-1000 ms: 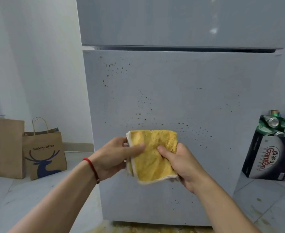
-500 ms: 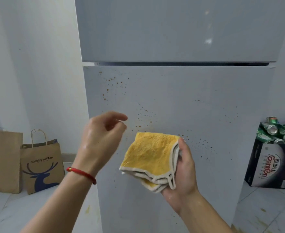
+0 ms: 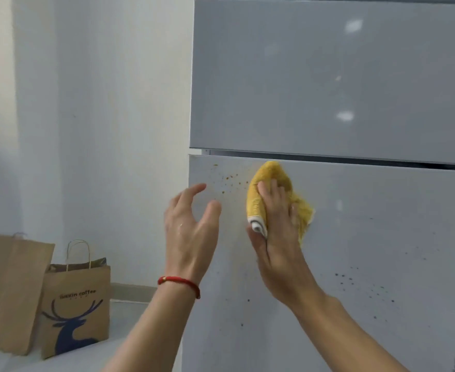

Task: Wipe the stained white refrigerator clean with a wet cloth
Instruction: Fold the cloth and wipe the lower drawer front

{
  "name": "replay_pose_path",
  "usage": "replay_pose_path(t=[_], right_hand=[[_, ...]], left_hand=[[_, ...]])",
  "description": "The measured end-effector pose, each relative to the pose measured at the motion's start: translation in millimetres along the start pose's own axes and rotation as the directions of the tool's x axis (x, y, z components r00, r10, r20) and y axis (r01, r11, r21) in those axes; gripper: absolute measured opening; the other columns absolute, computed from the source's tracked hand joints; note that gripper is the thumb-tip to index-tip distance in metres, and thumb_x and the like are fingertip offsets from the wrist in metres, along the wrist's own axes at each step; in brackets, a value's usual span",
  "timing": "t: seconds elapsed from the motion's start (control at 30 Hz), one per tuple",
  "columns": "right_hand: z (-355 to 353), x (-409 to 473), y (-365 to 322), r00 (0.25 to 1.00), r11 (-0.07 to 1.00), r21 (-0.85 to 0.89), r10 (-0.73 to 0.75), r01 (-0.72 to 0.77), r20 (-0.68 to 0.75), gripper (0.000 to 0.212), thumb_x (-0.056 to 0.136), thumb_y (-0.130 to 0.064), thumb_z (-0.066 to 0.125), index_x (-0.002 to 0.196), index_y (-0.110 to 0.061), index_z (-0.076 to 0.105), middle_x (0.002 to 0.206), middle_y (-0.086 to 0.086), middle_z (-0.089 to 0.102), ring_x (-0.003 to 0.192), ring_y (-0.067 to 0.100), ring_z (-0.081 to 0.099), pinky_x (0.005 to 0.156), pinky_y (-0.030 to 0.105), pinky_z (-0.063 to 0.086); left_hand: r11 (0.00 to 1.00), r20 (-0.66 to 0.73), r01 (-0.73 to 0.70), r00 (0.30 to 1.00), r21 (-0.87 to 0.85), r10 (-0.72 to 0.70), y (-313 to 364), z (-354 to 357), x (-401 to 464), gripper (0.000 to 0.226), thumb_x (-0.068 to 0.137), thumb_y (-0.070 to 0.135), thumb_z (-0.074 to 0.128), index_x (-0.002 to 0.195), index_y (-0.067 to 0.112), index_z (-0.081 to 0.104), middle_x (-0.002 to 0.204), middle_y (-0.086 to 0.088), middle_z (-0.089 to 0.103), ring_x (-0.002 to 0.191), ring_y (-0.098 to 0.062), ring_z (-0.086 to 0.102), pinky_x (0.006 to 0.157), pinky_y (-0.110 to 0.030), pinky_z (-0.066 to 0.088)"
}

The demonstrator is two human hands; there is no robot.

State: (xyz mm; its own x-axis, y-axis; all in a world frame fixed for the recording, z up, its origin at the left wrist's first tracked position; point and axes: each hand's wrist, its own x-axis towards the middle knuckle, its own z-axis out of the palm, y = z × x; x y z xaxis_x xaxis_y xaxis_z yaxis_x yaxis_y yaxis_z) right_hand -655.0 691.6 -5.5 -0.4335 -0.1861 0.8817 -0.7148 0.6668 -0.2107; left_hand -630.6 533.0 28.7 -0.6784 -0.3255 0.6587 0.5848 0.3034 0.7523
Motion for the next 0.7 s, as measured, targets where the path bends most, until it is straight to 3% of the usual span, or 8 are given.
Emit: replay_pose_path(t=[0.07,0.13,0.27,0.4,0.53,0.63,0.7], right_hand=[[18,18,17,0.995,0.914,-0.398,-0.044,0.078,0.093,0.070,0.108,-0.058,0.019,0.166,-0.024,0.002,0.174,0.003,-0.011,0.159,0.027,-0.014,0.125,0.064,0.005],[32,34,18,0.990,0.796,-0.593,-0.045,0.117,0.135,0.085,0.103,-0.068,0.021,0.166,-0.015,0.003,0.173,0.014,-0.010,0.159,0.036,-0.013,0.124,0.066,0.005],[61,72,-1,0.991,0.755,-0.641,-0.102,0.137,0.091,0.090,0.099,-0.074,0.019,0.166,-0.017,0.000,0.173,0.011,-0.012,0.159,0.032,-0.015,0.127,0.059,-0.005],[95,103,-15,0.965,0.698,-0.669,-0.230,0.254,0.126,0.063,0.108,-0.047,0.037,0.165,-0.023,0.022,0.174,0.005,0.007,0.161,0.029,0.001,0.127,0.057,0.005],[59,101,14,0.921,0.640,-0.675,-0.352,0.366,0.165,0.062,0.102,-0.038,0.048,0.161,-0.025,0.035,0.168,0.002,0.031,0.156,0.025,0.026,0.126,0.055,0.018],[-2,78,60,0.947,0.623,-0.739,-0.313,0.257,0.066,0.065,0.097,-0.043,0.051,0.158,-0.025,0.041,0.164,0.005,0.039,0.152,0.028,0.035,0.124,0.056,0.024],[-29,56,82,0.982,0.657,-0.748,-0.184,0.090,-0.043,0.072,0.099,-0.046,0.042,0.163,-0.017,0.028,0.168,0.008,0.030,0.156,0.029,0.028,0.125,0.057,0.020]], left_hand=[[1.000,-0.011,0.023,1.000,-0.014,-0.023,2,1,27,0.045,0.096,0.034,0.054,0.141,0.033,0.051,0.143,0.007,0.048,0.137,-0.017,0.041,0.114,-0.049,0.038],[0.999,-0.020,0.049,0.999,-0.017,-0.049,3,-6,50,0.046,0.098,0.035,0.052,0.144,0.031,0.047,0.145,0.004,0.048,0.138,-0.018,0.040,0.115,-0.048,0.036],[0.992,0.038,0.118,0.993,-0.054,-0.116,1,-25,77,0.041,0.100,0.041,0.044,0.140,0.034,0.050,0.143,0.006,0.049,0.134,-0.015,0.043,0.114,-0.045,0.036],[0.991,0.012,0.120,0.993,-0.052,-0.120,2,-32,90,0.040,0.102,0.036,0.043,0.139,0.029,0.053,0.138,0.006,0.051,0.118,-0.011,0.046,0.095,-0.029,0.035],[0.991,0.010,0.129,0.992,-0.032,-0.129,7,-24,88,0.039,0.102,0.034,0.043,0.139,0.026,0.053,0.132,0.006,0.053,0.114,-0.011,0.047,0.092,-0.028,0.034],[0.992,0.021,0.118,0.993,-0.039,-0.117,9,-14,82,0.039,0.102,0.033,0.044,0.138,0.024,0.055,0.131,0.007,0.056,0.117,-0.012,0.050,0.095,-0.030,0.038],[0.997,-0.005,0.066,0.998,-0.030,-0.066,6,-11,75,0.036,0.101,0.032,0.045,0.133,0.024,0.058,0.126,0.010,0.060,0.124,-0.015,0.051,0.102,-0.036,0.044]])
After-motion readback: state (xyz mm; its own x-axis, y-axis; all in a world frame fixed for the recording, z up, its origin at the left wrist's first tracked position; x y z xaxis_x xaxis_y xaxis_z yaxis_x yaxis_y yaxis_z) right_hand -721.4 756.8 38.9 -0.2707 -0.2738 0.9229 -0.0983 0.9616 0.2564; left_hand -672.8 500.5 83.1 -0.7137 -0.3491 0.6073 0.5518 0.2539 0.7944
